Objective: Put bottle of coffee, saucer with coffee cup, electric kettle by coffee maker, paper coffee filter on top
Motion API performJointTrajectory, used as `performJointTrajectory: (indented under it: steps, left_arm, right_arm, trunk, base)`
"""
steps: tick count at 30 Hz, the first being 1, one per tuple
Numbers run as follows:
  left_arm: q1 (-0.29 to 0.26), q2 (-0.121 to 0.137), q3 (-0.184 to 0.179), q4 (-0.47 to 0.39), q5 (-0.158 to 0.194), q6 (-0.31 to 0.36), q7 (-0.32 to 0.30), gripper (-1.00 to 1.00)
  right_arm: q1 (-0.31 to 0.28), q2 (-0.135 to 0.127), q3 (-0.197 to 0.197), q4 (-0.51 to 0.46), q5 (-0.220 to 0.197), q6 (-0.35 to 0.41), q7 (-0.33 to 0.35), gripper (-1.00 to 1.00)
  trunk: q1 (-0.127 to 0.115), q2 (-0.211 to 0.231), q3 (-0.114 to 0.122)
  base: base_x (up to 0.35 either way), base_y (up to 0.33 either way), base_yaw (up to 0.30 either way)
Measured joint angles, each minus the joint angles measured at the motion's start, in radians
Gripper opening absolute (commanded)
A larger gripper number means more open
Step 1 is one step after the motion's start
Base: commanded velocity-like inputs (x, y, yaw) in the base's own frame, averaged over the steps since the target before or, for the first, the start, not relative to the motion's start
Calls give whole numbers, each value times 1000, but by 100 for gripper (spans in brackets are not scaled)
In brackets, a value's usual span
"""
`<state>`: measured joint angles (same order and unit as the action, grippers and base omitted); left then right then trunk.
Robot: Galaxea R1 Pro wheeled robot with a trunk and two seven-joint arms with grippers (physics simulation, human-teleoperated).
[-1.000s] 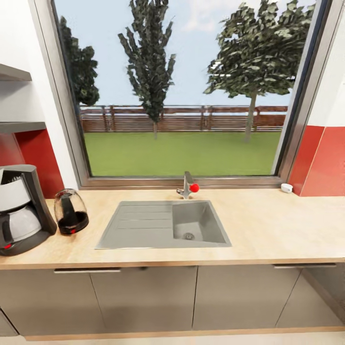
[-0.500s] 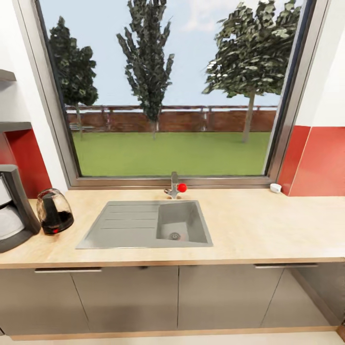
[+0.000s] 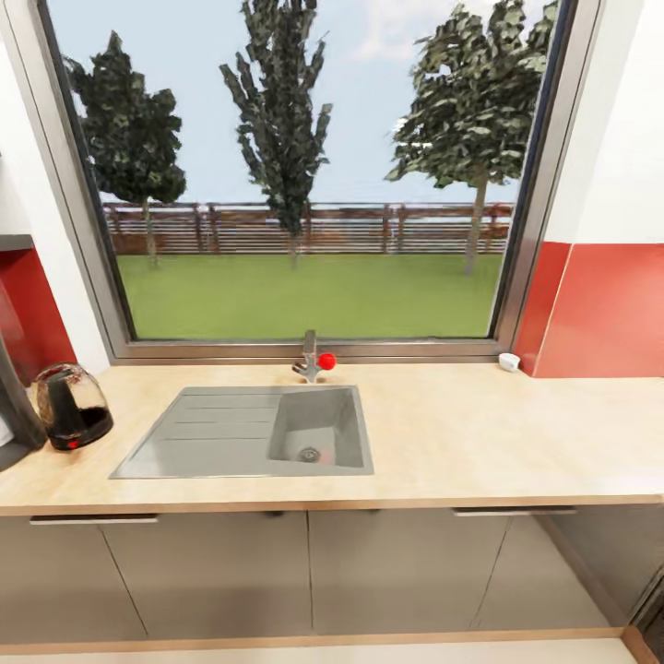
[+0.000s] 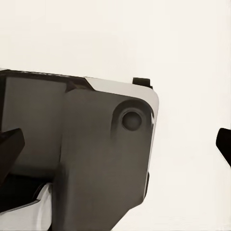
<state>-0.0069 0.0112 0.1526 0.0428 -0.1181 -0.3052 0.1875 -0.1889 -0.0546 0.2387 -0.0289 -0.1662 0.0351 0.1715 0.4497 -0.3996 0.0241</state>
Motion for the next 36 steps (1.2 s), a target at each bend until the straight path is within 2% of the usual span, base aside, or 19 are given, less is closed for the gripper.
performJointTrajectory:
  steps: [2,6,9,15,24,36]
  left_arm:
    - [0,1,-1,0,0,0,0,100]
    - [0,1,-1,0,0,0,0,100]
    - [0,1,-1,0,0,0,-1,100]
    - [0,1,-2,0,0,0,0,100]
    - [0,-1,-4,0,-1,0,0,100]
    - [0,1,-5,0,-1,0,-2,100]
  right_arm:
    - [0,-4,0,1,1,0,0,100]
    - [0,-43,0,0,1,1,-1,100]
    - [0,-51,1,0,0,2,-25,100]
    - [0,-50,4,0,2,4,-114,100]
    - [0,-41,10,1,18,1,-120,100]
    - [0,-40,9,0,16,-1,-121,100]
  trunk:
    - [0,0,0]
    - [0,0,0]
    - [0,0,0]
    - [0,0,0]
    - [0,0,0]
    - [0,0,0]
  base:
    - [0,-293,0]
    - [0,-293,0]
    - [0,-293,0]
    - [0,-293,0]
    - [0,-292,0]
    - [0,-292,0]
